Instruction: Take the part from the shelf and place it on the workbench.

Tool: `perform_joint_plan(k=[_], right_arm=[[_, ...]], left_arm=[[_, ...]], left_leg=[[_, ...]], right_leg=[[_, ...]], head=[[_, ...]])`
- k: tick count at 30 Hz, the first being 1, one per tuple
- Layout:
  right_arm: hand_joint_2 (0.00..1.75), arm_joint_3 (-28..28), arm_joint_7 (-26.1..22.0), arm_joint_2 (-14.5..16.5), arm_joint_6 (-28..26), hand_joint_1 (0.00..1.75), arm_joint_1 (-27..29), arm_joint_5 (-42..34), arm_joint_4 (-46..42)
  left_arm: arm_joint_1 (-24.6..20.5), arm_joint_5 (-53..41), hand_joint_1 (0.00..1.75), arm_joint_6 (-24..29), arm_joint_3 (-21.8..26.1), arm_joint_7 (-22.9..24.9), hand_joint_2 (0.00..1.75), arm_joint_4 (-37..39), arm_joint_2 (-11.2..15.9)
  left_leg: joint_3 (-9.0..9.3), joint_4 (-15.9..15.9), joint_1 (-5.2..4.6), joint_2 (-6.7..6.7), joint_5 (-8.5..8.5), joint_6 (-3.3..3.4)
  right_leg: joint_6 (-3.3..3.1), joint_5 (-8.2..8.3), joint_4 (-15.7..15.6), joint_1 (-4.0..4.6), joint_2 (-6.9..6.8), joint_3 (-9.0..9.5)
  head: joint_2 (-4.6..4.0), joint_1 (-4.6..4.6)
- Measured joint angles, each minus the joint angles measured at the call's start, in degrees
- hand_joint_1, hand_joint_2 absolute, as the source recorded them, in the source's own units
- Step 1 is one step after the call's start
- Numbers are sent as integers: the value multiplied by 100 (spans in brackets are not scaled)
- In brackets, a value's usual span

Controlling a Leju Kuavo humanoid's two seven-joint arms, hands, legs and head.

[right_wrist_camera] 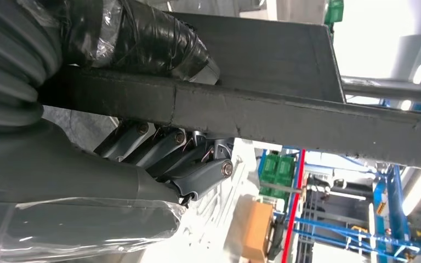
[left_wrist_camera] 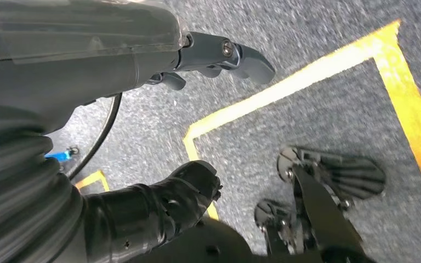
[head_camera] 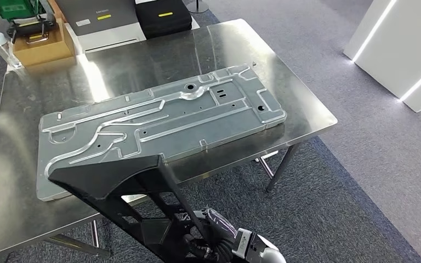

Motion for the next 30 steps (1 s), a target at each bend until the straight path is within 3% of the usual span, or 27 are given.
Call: perform_joint_plan(k=[2, 3, 5, 6, 7, 8, 10, 12, 13, 15, 17, 20, 22, 23, 24, 26, 28, 30], right_arm=[[175, 0, -31, -1, -69, 173, -18, 101, -33], [175, -1, -44, -2, -95, 173, -24, 137, -45], [175, -2, -61, -3, -120, 173, -24, 182, -52], [175, -2, -63, -5, -122, 173, -18, 197, -51], [175, -2, -64, -8, -122, 173, -12, 206, -51], [175, -2, -66, -10, -122, 173, -9, 210, -50], [175, -2, -74, -11, -122, 173, -9, 215, -50], [175, -2, -83, -14, -121, 173, -9, 220, -50], [175, -2, -86, -16, -121, 173, -11, 222, -50], [175, -2, -89, -14, -120, 173, -19, 225, -51], [175, -2, -90, -8, -120, 173, -35, 224, -54], [175, -2, -90, -2, -119, 173, -67, 221, -60], [175, -2, -90, 3, -112, 173, -107, 217, -59], [175, -2, -90, 13, -107, 173, -144, 209, -58], [175, -2, -91, 31, -101, 173, -193, 198, -58], [175, -2, -92, 84, -92, 173, -304, 174, -57], [175, -2, -78, 129, -77, 173, -425, 148, -58], [175, -2, -11, 177, -16, 173, -587, 62, -58]], left_arm=[[4, -5, 0, 3, 0, -5, 175, 0, 1], [1, -7, 0, 7, 0, -5, 175, 0, 2], [-8, -11, 0, 15, 0, 3, 175, 0, 3], [-9, -13, 0, 19, 0, 11, 175, 0, 3], [-8, -16, 0, 21, 0, 22, 175, 0, 3], [-7, -20, 0, 22, 0, 32, 175, 0, 3], [-6, -27, 0, 24, 0, 41, 175, 0, 2], [-19, -32, 0, 25, 0, 43, 175, 0, -1], [-22, -36, 0, 26, 0, 43, 175, 0, -2], [-14, -51, 0, 28, 0, 43, 175, 0, -1], [-5, -69, 0, 30, 0, 43, 175, 0, 2], [-19, -84, 0, 30, -1, 43, 175, 1, 1], [-18, -103, 0, 28, -2, 43, 175, 1, -7], [-14, -115, 0, 28, -3, 43, 175, 1, -10], [-11, -128, 0, 28, -5, 43, 175, 1, -10], [-22, -146, 0, 24, -11, 27, 175, 0, -7], [-54, -157, 0, 11, -17, -33, 175, 0, -4], [-74, -176, 0, -4, -23, -80, 175, 0, -4]], left_leg=[[45, -50, 17, -14, -16, 65], [67, -68, 26, -24, -24, 96], [86, -72, 26, -60, -52, 135], [97, -72, 26, -90, -65, 140], [113, -71, 27, -131, -77, 136], [137, -70, 29, -178, -91, 127], [188, -70, 37, -279, -119, 96], [191, -58, 34, -385, -133, 41], [177, -63, 36, -431, -129, 7], [158, -83, 51, -510, -114, -72], [94, 66, 53, -387, -216, -125], [-364, 1015, 45, -92, -667, -161], [-609, 1473, 48, -40, -763, -171], [-588, 1414, 47, -19, -663, -166], [-458, 1146, 43, 21, -481, -147], [-76, 382, -1, 228, -154, -76], [112, -23, -54, 361, -61, -7], [110, -66, -60, 285, -54, 35]], right_leg=[[58, -138, 196, -17, -8, -71], [85, -274, 459, -28, -9, -201], [120, -567, 1204, -44, -9, -635], [132, -618, 1486, -56, -9, -831], [138, -551, 1585, -68, -8, -942], [138, -368, 1466, -80, -3, -945], [121, 121, 788, -107, 112, -711], [94, 350, 236, -113, 289, -497], [78, 349, 143, -103, 340, -460], [30, 351, 105, -90, 275, -439], [-53, 365, 54, -105, 167, -393], [-142, 351, 25, -82, -42, -344], [-163, 330, 29, -52, -176, -329], [-167, 320, 31, -41, -232, -318], [-167, 307, 33, -30, -283, -302], [-141, 271, 44, 1, -378, -266], [-91, 242, 49, 30, -473, -244], [-42, 231, 36, 44, -562, -229]], head=[[0, 3], [0, 5], [0, 7], [0, 7], [0, 7], [0, 7], [0, 8], [0, 8], [0, 8], [0, 7], [0, 1], [0, -13], [0, -13], [0, -12], [0, -13], [0, -12], [0, -9], [0, -5]])
